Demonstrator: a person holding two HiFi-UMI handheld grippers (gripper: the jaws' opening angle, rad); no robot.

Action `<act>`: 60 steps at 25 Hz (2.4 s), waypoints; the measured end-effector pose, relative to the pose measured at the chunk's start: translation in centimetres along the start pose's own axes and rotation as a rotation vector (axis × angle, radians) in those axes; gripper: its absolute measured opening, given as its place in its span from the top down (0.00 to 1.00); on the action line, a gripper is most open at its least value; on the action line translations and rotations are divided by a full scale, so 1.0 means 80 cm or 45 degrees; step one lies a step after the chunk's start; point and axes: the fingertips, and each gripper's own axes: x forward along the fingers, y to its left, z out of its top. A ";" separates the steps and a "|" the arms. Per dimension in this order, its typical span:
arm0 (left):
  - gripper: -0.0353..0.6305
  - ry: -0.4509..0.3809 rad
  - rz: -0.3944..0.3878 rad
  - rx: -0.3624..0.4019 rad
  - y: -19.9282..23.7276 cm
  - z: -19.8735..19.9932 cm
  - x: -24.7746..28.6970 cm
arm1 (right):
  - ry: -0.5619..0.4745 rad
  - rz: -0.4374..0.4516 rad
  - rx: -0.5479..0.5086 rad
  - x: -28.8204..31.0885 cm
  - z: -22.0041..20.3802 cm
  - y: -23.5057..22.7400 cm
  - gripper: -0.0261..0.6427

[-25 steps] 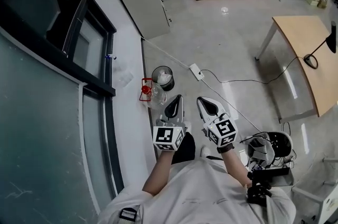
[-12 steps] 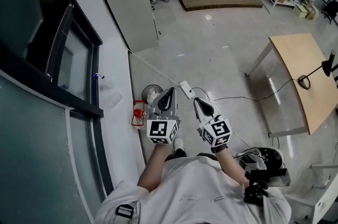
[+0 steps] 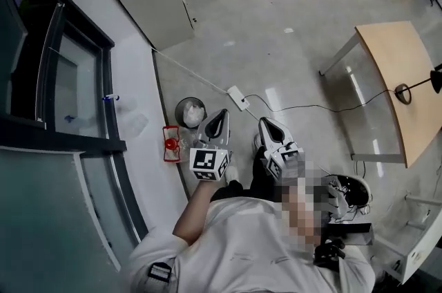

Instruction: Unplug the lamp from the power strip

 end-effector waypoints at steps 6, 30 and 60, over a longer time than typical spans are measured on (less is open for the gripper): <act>0.94 0.154 0.004 -0.057 0.003 -0.084 0.073 | 0.132 -0.035 0.019 0.048 -0.053 -0.079 0.95; 0.94 0.754 0.171 -0.272 0.150 -0.495 0.231 | 0.703 0.132 0.069 0.234 -0.393 -0.242 0.95; 0.94 0.816 -0.109 -0.098 0.269 -1.073 0.384 | 0.647 0.312 -0.145 0.455 -0.873 -0.423 0.95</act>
